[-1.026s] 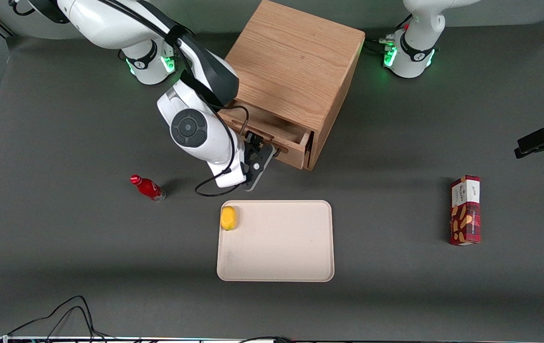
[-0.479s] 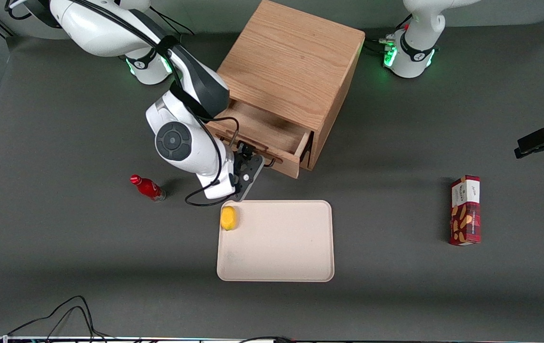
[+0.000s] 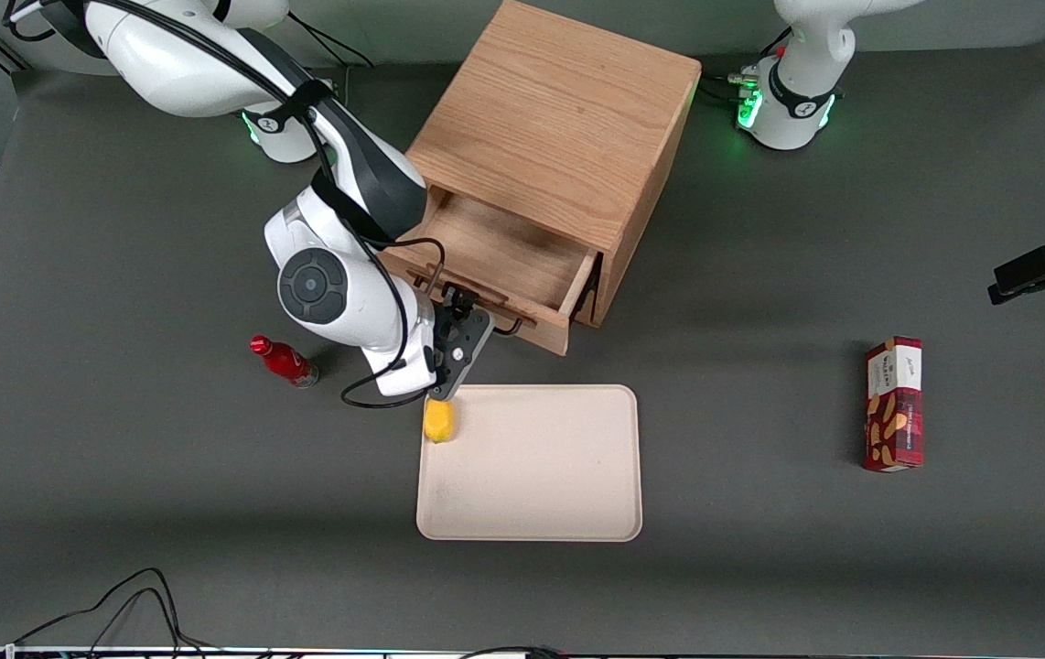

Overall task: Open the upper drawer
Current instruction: 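Pull the upper drawer outward by its handle with the right gripper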

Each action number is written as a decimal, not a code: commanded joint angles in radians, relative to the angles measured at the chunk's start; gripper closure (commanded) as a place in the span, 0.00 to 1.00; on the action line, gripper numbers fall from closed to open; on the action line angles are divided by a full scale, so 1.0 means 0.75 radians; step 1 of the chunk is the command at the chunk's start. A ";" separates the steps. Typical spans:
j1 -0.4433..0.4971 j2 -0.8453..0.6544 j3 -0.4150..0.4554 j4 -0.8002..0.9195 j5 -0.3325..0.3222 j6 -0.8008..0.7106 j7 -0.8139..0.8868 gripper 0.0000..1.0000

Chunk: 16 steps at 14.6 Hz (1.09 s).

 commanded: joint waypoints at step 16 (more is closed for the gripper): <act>0.021 0.239 -0.064 0.379 -0.098 -0.137 -0.052 0.00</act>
